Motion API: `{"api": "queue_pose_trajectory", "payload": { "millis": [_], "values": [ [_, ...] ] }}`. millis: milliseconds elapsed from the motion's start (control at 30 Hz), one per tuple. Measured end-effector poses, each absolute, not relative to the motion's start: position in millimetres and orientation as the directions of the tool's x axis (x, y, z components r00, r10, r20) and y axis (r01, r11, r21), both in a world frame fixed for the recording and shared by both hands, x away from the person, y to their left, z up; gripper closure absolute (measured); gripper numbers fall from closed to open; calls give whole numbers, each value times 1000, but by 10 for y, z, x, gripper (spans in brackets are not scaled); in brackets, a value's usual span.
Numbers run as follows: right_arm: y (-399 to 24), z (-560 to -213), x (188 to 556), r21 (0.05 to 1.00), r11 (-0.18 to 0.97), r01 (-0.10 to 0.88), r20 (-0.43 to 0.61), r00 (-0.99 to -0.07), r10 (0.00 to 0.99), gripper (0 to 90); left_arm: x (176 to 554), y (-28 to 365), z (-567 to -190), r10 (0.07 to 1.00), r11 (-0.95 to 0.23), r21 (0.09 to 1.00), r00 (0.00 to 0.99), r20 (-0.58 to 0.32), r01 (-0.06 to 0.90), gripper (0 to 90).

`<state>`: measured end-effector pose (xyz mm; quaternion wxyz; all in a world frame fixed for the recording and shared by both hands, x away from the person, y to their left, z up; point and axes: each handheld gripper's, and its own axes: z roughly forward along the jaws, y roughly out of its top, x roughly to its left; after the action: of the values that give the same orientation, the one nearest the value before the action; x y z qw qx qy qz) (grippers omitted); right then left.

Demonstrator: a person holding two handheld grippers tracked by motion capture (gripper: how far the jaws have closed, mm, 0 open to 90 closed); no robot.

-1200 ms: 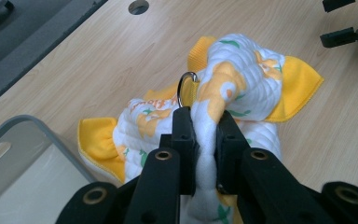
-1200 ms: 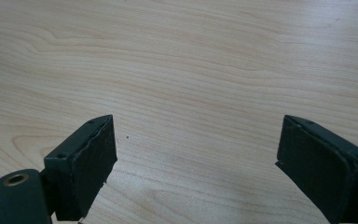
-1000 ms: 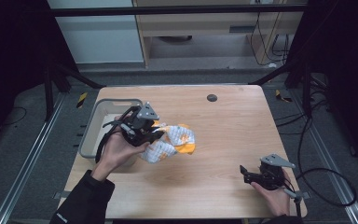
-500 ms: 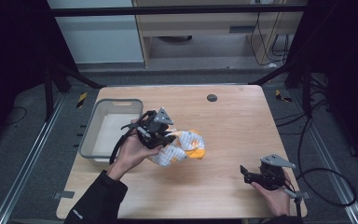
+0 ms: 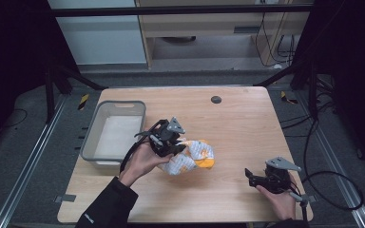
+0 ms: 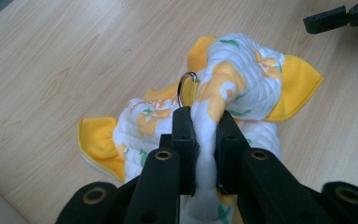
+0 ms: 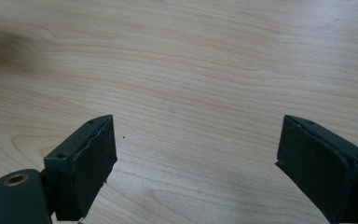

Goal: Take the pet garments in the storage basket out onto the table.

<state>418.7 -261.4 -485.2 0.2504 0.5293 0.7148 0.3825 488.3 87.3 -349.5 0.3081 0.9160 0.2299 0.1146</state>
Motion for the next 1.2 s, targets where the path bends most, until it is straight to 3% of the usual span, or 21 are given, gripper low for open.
{"api": "queue_pose_trajectory", "payload": {
  "millis": [1200],
  "values": [
    [-2620,-4860,4192,811,156,564,37,-316,948,118,4858,572,-4054,429,-751,563,903,17,346,784]
  ]
}}
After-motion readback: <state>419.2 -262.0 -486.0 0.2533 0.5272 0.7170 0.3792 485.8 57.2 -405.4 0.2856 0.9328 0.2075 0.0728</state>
